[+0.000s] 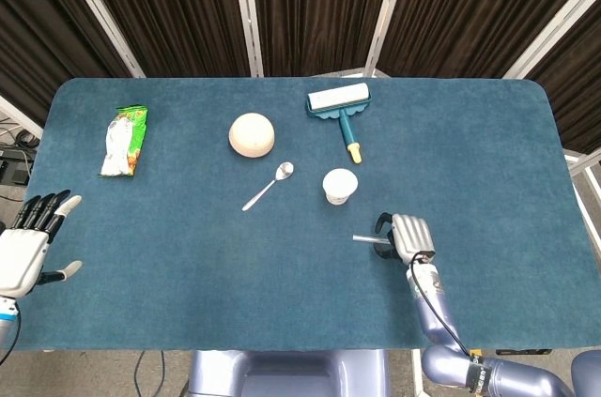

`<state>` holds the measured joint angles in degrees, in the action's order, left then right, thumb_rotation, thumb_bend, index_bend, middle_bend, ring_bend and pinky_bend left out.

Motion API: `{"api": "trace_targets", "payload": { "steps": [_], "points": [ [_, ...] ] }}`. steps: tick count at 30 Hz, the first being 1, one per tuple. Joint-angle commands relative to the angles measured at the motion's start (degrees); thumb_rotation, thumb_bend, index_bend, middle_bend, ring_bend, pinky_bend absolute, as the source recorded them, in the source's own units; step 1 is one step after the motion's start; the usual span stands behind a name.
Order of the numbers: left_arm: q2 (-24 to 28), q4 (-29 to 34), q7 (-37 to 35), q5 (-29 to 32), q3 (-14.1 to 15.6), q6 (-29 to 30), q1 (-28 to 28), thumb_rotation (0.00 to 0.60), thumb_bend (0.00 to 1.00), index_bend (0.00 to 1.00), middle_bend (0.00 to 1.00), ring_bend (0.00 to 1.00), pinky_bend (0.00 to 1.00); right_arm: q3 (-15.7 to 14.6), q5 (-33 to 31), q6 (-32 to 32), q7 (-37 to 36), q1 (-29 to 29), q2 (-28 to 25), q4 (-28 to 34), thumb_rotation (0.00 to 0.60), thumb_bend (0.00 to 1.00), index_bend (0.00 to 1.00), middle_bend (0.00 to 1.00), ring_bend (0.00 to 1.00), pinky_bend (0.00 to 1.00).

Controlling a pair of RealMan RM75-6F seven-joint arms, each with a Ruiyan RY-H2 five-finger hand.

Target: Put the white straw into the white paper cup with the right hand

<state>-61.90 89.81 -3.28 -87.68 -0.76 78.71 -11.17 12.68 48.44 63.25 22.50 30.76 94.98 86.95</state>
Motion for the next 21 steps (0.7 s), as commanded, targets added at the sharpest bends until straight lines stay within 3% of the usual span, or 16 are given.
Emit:
{"api": "trace_targets", "payload": {
  "steps": [1, 17, 21],
  "points": [
    [0.0, -0.1, 0.0, 0.0, 0.0, 0.0, 0.0, 0.600, 0.18, 0.01, 0.00, 0.00, 0.00, -0.1, -0.5, -0.4, -0.4, 0.0, 0.5, -0.8, 0.600, 0.31, 0.51, 1.00, 0.96, 1.00],
    [-0.1, -0.2, 0.0, -0.2, 0.0, 0.1, 0.0, 0.600, 0.18, 0.01, 0.00, 0.00, 0.00, -0.2, -0.9, -1.8, -2.5, -0.1, 3.4, -6.1, 0.600, 0.32, 0.51, 1.00, 0.96, 1.00],
    [-0.1, -0.2, 0.1, -0.2, 0.0, 0.1, 0.0, 0.600, 0.18, 0.01, 0.00, 0.00, 0.00, -0.2, -0.8, -2.0, -3.3, -0.3, 4.1, -7.5, 0.600, 0.37, 0.51, 1.00, 0.96, 1.00]
  ]
}}
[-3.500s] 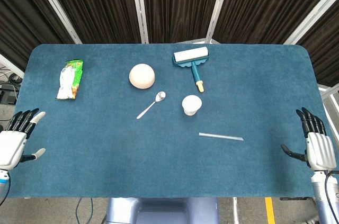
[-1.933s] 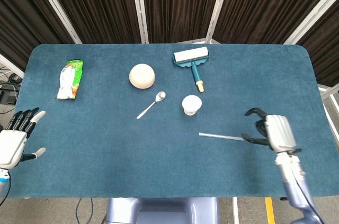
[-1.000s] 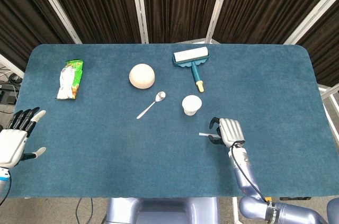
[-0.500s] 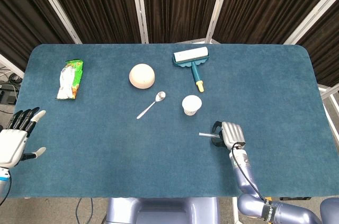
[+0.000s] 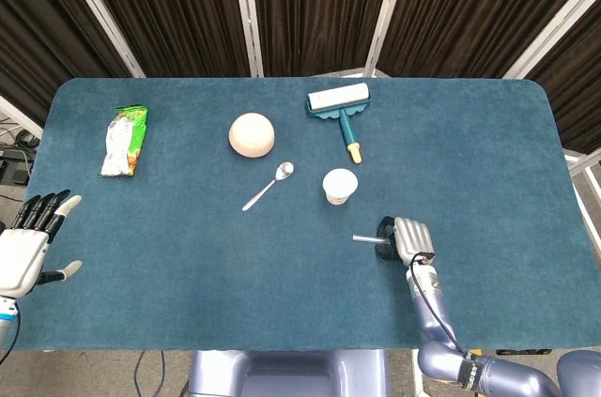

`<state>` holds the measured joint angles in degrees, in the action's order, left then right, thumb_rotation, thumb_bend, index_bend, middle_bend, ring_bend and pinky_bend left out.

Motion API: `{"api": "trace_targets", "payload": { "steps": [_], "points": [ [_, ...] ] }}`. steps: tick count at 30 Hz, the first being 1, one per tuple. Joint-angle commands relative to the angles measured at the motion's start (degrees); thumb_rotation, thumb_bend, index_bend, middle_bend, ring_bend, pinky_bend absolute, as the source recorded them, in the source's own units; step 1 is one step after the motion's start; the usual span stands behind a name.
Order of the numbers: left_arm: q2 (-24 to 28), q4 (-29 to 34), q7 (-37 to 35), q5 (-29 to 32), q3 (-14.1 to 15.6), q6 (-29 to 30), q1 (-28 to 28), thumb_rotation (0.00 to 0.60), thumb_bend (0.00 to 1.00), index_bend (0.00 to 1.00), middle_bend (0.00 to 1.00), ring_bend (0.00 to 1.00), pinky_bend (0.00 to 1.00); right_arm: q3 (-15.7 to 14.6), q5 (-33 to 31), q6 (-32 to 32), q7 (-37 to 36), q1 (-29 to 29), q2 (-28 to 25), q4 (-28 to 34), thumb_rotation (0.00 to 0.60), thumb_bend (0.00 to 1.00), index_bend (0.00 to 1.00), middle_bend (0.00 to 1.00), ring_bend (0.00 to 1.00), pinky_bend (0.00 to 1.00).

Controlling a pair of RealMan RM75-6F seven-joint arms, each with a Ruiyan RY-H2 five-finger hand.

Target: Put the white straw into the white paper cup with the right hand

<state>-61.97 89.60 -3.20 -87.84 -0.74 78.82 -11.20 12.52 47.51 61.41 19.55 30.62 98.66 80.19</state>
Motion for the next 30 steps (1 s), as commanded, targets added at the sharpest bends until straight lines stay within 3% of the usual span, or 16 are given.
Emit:
{"api": "trace_targets", "payload": {
  "steps": [1, 11, 19, 26, 30],
  "points": [
    [0.0, 0.0, 0.0, 0.0, 0.0, 0.0, 0.0, 0.600, 0.18, 0.01, 0.00, 0.00, 0.00, -0.1, 0.1, -0.2, -0.4, -0.1, 0.5, -1.0, 0.600, 0.38, 0.51, 1.00, 0.96, 1.00],
    [0.0, 0.0, 0.0, 0.0, 0.0, 0.0, 0.0, 0.600, 0.18, 0.01, 0.00, 0.00, 0.00, 0.1, 0.9, -0.4, -1.9, -0.6, 0.9, -2.0, 0.600, 0.45, 0.52, 1.00, 0.96, 1.00],
    [0.0, 0.0, 0.0, 0.0, 0.0, 0.0, 0.0, 0.600, 0.18, 0.01, 0.00, 0.00, 0.00, 2.2, 4.0, 1.3, -5.7, -1.4, -2.0, 3.6, 0.600, 0.45, 0.52, 1.00, 0.96, 1.00],
    [0.0, 0.1, -0.1, 0.1, 0.0, -0.1, 0.0, 0.600, 0.18, 0.01, 0.00, 0.00, 0.00, 9.0, 6.6, 2.4, -14.5, -3.1, -11.6, 18.0, 0.600, 0.44, 0.52, 1.00, 0.96, 1.00],
    [0.1, 0.2, -0.1, 0.1, 0.0, -0.1, 0.0, 0.600, 0.18, 0.01, 0.00, 0.00, 0.00, 16.7, -0.1, -5.6, -28.5, -4.7, -19.1, 27.5, 0.600, 0.44, 0.52, 1.00, 0.96, 1.00]
  ]
}}
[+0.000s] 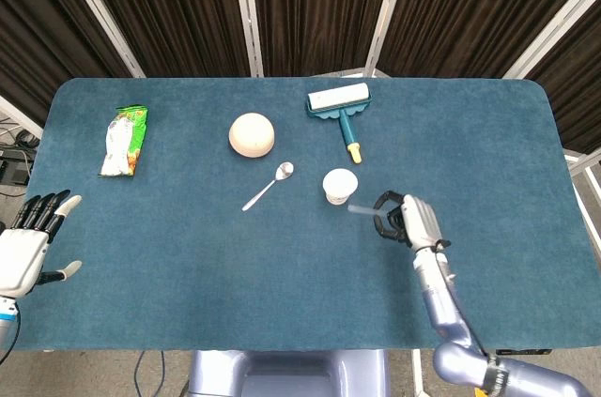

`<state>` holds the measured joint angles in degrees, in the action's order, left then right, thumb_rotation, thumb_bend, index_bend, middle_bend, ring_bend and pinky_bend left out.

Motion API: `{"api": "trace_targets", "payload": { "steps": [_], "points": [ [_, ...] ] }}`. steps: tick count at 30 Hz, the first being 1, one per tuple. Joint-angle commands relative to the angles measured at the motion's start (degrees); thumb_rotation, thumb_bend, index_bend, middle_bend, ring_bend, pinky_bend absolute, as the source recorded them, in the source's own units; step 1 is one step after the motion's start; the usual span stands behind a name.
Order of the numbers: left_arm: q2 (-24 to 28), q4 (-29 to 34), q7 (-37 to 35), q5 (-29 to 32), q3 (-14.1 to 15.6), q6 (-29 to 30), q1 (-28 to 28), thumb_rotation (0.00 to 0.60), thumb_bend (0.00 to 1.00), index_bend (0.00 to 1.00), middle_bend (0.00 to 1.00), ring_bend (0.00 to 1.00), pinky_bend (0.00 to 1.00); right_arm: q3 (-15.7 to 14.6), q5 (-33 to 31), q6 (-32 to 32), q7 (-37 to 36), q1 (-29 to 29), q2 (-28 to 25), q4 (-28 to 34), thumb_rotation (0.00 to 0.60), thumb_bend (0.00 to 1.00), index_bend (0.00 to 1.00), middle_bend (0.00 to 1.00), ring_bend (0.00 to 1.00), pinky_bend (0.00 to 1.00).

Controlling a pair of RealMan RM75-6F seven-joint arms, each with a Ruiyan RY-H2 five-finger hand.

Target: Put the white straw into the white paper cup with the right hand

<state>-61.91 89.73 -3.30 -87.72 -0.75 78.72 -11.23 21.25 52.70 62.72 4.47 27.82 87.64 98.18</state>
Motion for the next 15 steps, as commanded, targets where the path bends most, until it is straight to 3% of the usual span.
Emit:
{"api": "trace_targets", "payload": {
  "steps": [1, 4, 7, 10, 15],
  "points": [
    [0.0, 0.1, 0.0, 0.0, 0.0, 0.0, 0.0, 0.600, 0.18, 0.01, 0.00, 0.00, 0.00, 11.9, -7.6, -9.2, -20.2, -2.6, -9.2, 11.5, 0.600, 0.44, 0.53, 1.00, 0.96, 1.00],
    [0.0, 0.2, 0.1, 0.1, 0.0, 0.1, 0.1, 0.600, 0.18, 0.01, 0.00, 0.00, 0.00, 18.3, -10.4, -16.5, -32.4, -3.7, -12.2, 12.1, 0.600, 0.44, 0.53, 1.00, 0.96, 1.00],
    [-0.1, 0.3, 0.1, 0.3, -0.1, 0.0, 0.1, 0.600, 0.18, 0.01, 0.00, 0.00, 0.00, 24.2, -12.8, -21.8, -43.9, -3.5, -11.6, 10.0, 0.600, 0.44, 0.53, 1.00, 0.96, 1.00],
    [-0.2, 0.4, 0.5, 0.5, -0.2, 0.1, 0.1, 0.600, 0.18, 0.01, 0.00, 0.00, 0.00, 26.3, -14.0, -25.3, -49.5, -2.0, -10.0, 7.1, 0.600, 0.44, 0.53, 1.00, 0.96, 1.00],
    [-0.2, 0.4, 0.6, 0.7, -0.3, 0.1, 0.1, 0.600, 0.18, 0.01, 0.00, 0.00, 0.00, 26.6, -15.6, -26.0, -52.9, 1.8, -6.1, 2.2, 0.600, 0.44, 0.54, 1.00, 0.96, 1.00]
  ]
}}
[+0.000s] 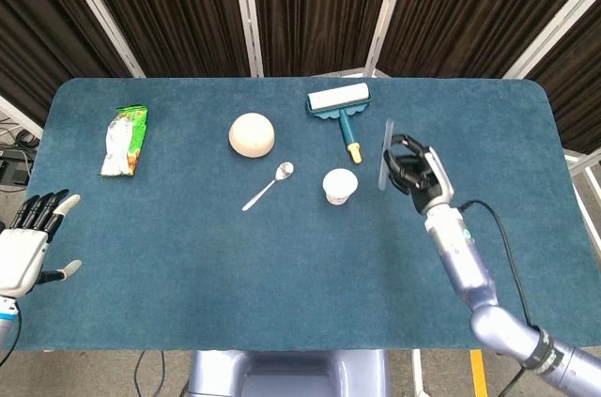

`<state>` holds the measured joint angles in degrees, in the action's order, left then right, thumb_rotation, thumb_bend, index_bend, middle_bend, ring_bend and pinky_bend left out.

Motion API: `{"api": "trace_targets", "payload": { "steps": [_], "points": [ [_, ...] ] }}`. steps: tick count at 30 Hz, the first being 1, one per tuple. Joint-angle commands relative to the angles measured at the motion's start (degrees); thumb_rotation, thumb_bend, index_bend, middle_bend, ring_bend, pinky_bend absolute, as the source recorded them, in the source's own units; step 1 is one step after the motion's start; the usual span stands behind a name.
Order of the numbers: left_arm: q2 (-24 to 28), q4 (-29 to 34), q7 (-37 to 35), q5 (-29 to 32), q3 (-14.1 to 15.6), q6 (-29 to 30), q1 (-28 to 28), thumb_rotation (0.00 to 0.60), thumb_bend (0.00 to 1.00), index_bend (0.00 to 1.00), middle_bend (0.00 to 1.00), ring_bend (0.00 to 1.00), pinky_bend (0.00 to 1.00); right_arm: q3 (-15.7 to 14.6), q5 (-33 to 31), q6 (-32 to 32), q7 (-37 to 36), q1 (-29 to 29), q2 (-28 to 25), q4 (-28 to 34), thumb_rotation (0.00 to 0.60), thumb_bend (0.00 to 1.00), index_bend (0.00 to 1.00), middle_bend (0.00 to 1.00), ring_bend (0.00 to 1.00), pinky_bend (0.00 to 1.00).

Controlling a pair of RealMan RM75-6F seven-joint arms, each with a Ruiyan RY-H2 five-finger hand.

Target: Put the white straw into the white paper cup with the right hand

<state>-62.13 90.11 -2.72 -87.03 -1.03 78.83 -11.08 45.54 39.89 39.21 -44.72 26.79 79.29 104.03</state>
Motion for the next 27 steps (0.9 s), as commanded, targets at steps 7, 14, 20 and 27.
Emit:
{"api": "trace_targets", "payload": {
  "steps": [7, 14, 20, 27],
  "points": [
    [0.1, -0.1, -0.4, 0.0, 0.0, -0.2, -0.1, 0.600, 0.18, 0.01, 0.00, 0.00, 0.00, 0.4, -7.3, -2.6, -4.5, 8.4, 6.5, -9.7, 0.600, 0.45, 0.54, 1.00, 0.96, 1.00],
    [0.0, -0.1, -0.4, 0.0, 0.0, -0.1, 0.0, 0.600, 0.18, 0.01, 0.00, 0.00, 0.00, -2.9, -9.1, -2.7, -4.0, 10.8, 10.3, -14.9, 0.600, 0.45, 0.54, 1.00, 0.96, 1.00],
    [0.0, 0.1, 0.2, 0.2, 0.0, 0.0, 0.1, 0.600, 0.18, 0.01, 0.00, 0.00, 0.00, -4.2, -9.3, -2.3, -3.1, 12.6, 13.3, -18.7, 0.600, 0.45, 0.54, 1.00, 0.96, 1.00],
    [0.1, 0.1, -0.1, 0.3, -0.1, -0.2, 0.0, 0.600, 0.18, 0.01, 0.00, 0.00, 0.00, -4.1, -9.9, -3.1, -2.5, 14.3, 14.9, -22.2, 0.600, 0.45, 0.54, 1.00, 0.96, 1.00]
  ]
}}
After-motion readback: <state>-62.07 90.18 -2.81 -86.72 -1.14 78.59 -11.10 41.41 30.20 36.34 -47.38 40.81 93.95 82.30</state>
